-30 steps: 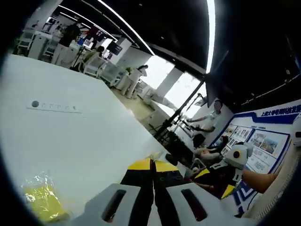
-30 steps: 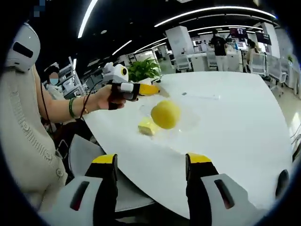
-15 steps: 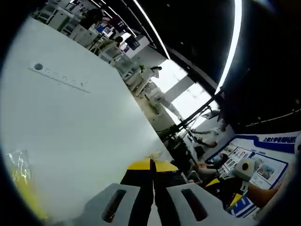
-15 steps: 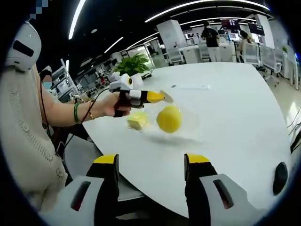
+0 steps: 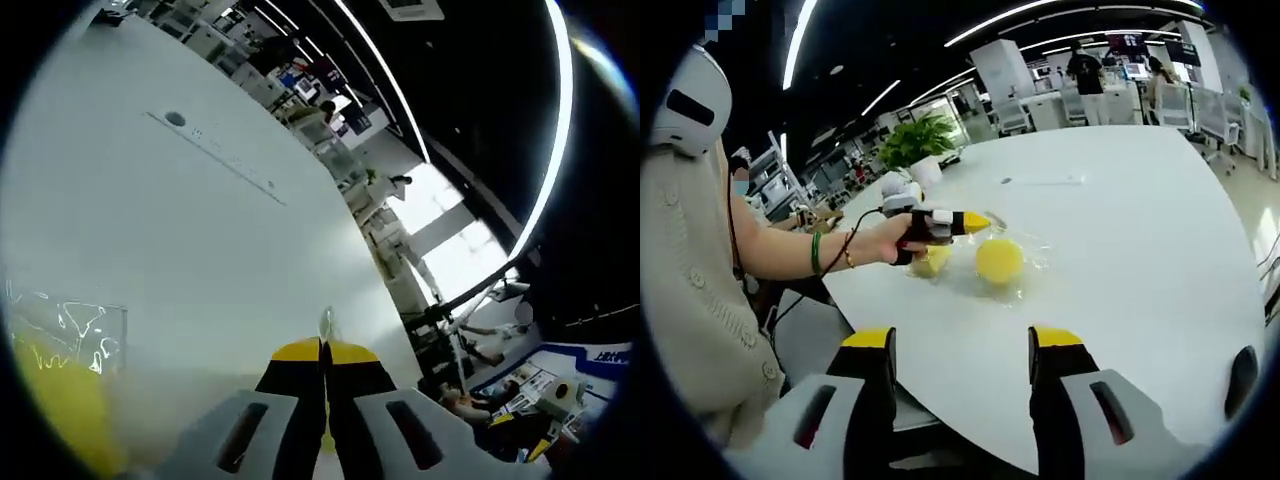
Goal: Compare the silicone blocks by pressing each to a similar depth, holding the contact briefly, and releasing to observe deformation and rebound differences across the visible hardness samples.
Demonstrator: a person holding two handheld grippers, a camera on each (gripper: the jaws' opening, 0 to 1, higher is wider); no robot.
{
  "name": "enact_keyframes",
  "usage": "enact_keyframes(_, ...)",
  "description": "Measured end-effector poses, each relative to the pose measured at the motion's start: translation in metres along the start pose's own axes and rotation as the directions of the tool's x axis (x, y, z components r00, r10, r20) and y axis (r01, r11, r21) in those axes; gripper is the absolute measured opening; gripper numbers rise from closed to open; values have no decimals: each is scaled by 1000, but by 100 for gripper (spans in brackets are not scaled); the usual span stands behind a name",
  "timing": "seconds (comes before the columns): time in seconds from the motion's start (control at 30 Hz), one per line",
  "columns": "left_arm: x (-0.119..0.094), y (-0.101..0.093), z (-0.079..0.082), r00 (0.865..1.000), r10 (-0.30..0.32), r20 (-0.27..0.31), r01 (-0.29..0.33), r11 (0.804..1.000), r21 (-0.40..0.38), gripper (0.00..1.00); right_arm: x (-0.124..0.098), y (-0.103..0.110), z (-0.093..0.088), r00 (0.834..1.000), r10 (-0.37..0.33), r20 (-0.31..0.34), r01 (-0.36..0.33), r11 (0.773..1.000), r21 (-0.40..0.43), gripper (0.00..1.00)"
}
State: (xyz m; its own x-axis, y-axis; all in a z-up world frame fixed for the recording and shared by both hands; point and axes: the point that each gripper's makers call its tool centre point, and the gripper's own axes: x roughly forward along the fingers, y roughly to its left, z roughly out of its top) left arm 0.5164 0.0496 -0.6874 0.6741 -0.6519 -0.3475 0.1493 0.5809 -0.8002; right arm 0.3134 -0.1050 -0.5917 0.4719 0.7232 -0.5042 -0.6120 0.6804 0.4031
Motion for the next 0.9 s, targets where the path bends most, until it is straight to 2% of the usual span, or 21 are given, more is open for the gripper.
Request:
enact_keyframes(0.03,1,2,1,1000,3,15,-3,999,-41,0,0,0,0,1000,0,0,0,1000,1,48)
enact_keyframes(0.1,3,7,0,1000,15,26,-14,999,-42,0,0,-2,-1,1000,-1,2,1,1000,4,48)
enact_keyframes(0.17,5,17,-1,998,61,27,-61,998,-8,0,0,-1,-2,1000,0,2,0,1000,8,47)
enact_keyframes(0.23,9,24,-3,997,77,21,-76,996,-43,0,0,-1,-3,1000,1,1,-1,1000,8,47)
enact_keyframes(0.27,9,36,-6,990,140,2,-140,990,11,0,0,0,-3,1000,3,3,-3,1000,9,47)
enact_keyframes(0.33,10,43,-10,986,163,-15,-163,986,28,0,0,1,-4,1000,3,6,-3,1000,10,47)
enact_keyframes(0.37,9,50,-12,978,205,-25,-204,978,37,0,0,1,-4,1000,3,8,-3,1000,11,47)
enact_keyframes(0.43,10,48,-12,981,193,-26,-190,978,89,0,0,1,-4,1000,3,10,-3,1000,14,46)
enact_keyframes(0.53,11,50,-14,973,229,-40,-219,959,178,0,-1,1,-6,1000,1,10,-1,1000,15,46)
enact_keyframes(0.7,12,49,-13,977,212,-24,-207,969,138,0,-2,3,-6,1000,2,9,-2,1000,10,44)
enact_keyframes(0.83,9,48,-11,973,229,-8,-225,961,163,3,-4,5,-6,1000,1,9,-1,1000,6,44)
enact_keyframes(0.9,7,49,-8,969,247,4,-242,945,220,6,-5,8,-6,1000,-2,8,2,1000,2,45)
